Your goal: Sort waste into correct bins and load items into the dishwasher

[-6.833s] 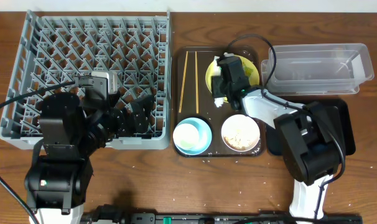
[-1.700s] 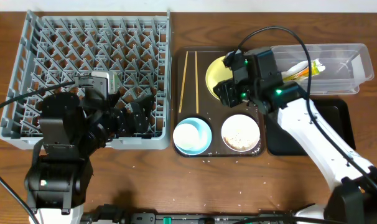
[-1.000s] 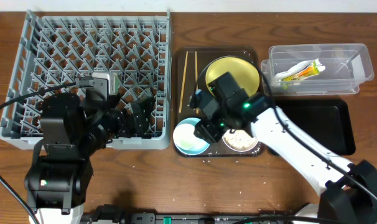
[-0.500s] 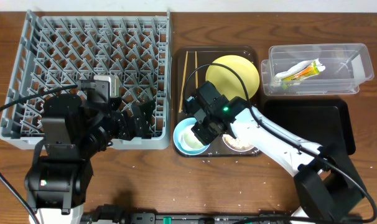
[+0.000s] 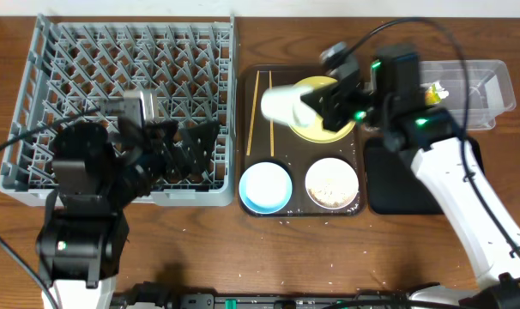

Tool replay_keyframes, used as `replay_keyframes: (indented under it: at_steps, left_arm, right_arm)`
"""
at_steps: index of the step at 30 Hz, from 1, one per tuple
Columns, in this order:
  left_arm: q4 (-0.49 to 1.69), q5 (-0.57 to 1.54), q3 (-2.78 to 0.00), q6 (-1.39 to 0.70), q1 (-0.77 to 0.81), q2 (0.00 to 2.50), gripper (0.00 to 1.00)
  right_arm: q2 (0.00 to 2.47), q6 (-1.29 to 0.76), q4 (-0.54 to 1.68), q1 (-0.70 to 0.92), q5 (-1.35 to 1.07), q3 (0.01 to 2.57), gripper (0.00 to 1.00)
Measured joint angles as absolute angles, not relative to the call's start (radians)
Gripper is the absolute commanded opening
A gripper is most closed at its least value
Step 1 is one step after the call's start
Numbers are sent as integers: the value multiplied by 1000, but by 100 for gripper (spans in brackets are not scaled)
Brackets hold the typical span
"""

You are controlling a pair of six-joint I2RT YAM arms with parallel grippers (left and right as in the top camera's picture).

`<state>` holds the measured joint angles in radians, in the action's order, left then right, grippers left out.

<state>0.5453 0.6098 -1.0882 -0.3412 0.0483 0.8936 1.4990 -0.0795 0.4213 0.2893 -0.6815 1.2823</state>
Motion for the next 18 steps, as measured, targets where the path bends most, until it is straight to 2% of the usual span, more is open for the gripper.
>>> replay_keyframes:
  at_steps: [8, 13, 18]
  left_arm:
    - [325, 925, -1090, -470, 48, 1042, 94]
    - [242, 1131, -1090, -510, 50, 1147, 93]
    - [224, 1240, -1091, -529, 77, 1184, 80]
  right_arm:
    - [1536, -172, 141, 261, -1117, 1281, 1]
    - [1537, -221, 67, 299, -1224, 1281, 1]
    - [1539, -234, 60, 331, -1242, 1281, 1]
